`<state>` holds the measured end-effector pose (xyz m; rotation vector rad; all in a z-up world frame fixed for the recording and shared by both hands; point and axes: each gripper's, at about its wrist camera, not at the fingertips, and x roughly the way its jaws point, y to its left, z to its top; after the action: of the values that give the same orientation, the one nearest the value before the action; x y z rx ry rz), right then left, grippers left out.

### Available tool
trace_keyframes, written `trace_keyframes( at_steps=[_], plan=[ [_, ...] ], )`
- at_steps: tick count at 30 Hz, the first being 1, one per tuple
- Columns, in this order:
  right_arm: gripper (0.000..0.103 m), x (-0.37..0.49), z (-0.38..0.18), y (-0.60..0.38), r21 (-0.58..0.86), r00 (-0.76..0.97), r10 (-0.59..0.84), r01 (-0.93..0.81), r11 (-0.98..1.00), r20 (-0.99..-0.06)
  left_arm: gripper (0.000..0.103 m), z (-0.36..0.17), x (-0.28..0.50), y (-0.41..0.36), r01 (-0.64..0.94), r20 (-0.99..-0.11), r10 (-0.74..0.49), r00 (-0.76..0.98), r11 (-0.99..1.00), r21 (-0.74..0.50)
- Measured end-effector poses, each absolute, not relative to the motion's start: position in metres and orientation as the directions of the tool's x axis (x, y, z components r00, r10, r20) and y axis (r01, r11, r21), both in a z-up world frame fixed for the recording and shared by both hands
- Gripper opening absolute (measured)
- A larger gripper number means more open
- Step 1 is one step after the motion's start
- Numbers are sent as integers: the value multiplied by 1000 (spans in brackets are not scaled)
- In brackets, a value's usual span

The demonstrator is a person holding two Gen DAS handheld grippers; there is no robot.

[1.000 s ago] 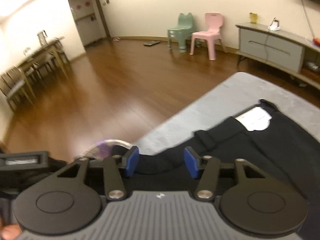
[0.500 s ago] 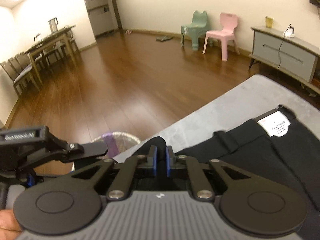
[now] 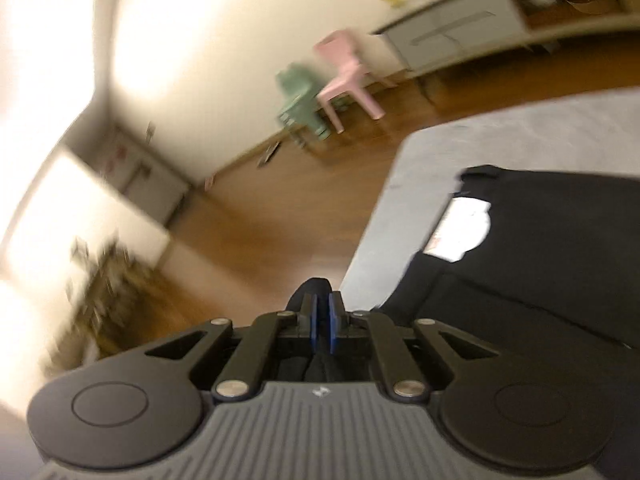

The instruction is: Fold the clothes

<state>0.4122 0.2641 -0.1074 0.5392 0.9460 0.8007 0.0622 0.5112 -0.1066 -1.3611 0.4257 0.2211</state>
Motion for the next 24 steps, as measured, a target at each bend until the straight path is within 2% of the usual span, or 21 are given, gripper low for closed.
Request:
trace_keyframes(
  at_steps=[6,9,12,16,17,18,19,21,24],
  plan=[
    [6,424,-134,256,747,305,802,-301,593,-514,42,-91,88,487,-407,-489,-109,865,416,-813],
    [6,421,-131,258,751,300,813,-318,579,-500,42,-78,87,480,-401,-482,-61,874,471,-786],
    [6,416,-125,261,750,283,824,-344,565,-491,43,-66,76,482,-377,-437,-16,899,479,-793],
    [6,402,-119,272,764,226,851,-374,526,-475,41,-75,85,482,-366,-457,-97,884,464,-807],
    [6,397,-118,275,767,213,856,-381,516,-470,39,-79,87,482,-373,-469,-111,876,461,-805],
    [6,393,-118,279,771,200,862,-386,506,-466,26,-81,89,480,-396,-493,-97,864,472,-787],
    [6,390,-119,281,781,186,868,-380,496,-460,0,-83,90,479,-420,-517,-83,852,483,-769],
    [6,383,-122,288,797,155,876,-366,480,-456,0,-82,87,481,-451,-536,-38,843,493,-744],
    [9,373,-129,298,816,107,884,-345,463,-456,0,-81,75,487,-440,-501,-14,865,457,-773]
  ],
)
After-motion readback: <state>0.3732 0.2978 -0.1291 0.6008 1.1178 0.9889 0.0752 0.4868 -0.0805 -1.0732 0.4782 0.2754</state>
